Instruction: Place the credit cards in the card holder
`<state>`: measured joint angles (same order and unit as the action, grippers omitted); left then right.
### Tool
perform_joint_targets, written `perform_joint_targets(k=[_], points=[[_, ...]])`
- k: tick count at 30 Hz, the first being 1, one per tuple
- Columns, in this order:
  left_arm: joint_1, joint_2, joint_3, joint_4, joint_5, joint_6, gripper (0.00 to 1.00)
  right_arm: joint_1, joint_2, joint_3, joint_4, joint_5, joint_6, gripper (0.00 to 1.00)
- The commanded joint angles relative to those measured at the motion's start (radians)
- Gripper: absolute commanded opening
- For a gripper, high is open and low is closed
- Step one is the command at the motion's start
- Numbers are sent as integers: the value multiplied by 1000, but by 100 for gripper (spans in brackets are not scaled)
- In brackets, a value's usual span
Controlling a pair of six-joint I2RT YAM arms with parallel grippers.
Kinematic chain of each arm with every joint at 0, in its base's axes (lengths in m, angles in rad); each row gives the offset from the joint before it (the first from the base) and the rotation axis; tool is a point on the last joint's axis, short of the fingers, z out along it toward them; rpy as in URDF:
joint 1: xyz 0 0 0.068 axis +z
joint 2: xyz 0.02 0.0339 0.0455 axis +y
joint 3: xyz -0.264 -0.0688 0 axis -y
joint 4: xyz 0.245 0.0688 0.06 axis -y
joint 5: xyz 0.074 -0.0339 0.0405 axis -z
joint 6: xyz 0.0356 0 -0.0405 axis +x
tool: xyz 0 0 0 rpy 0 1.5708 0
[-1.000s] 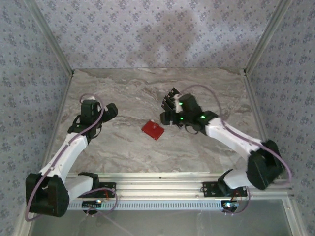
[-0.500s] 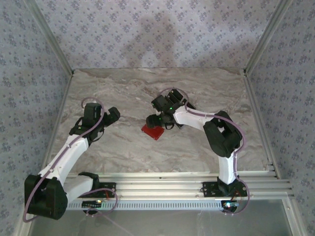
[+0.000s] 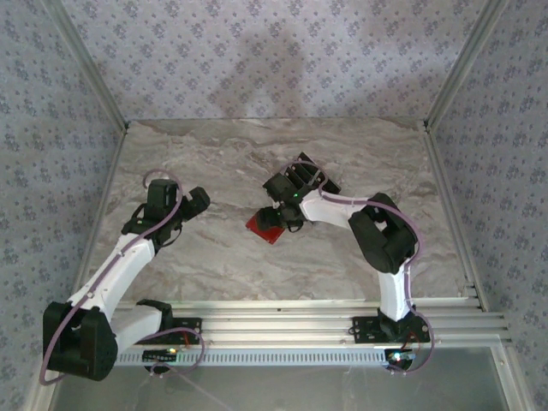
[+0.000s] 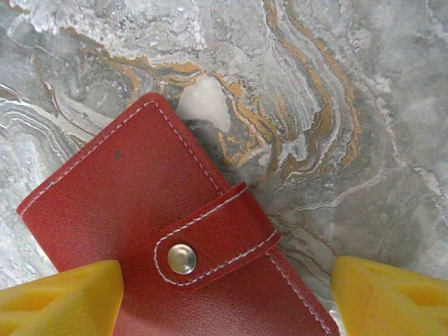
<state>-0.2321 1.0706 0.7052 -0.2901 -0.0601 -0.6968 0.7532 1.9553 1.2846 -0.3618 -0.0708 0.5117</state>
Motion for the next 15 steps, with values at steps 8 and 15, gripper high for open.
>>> perform_joint_targets(k=[8, 15], points=[[-9, 28, 30, -6, -4, 38, 100, 99, -59, -52, 43, -96, 105, 81], [-9, 49, 49, -13, 5, 42, 100, 143, -110, 5, -86, 94, 100, 80]])
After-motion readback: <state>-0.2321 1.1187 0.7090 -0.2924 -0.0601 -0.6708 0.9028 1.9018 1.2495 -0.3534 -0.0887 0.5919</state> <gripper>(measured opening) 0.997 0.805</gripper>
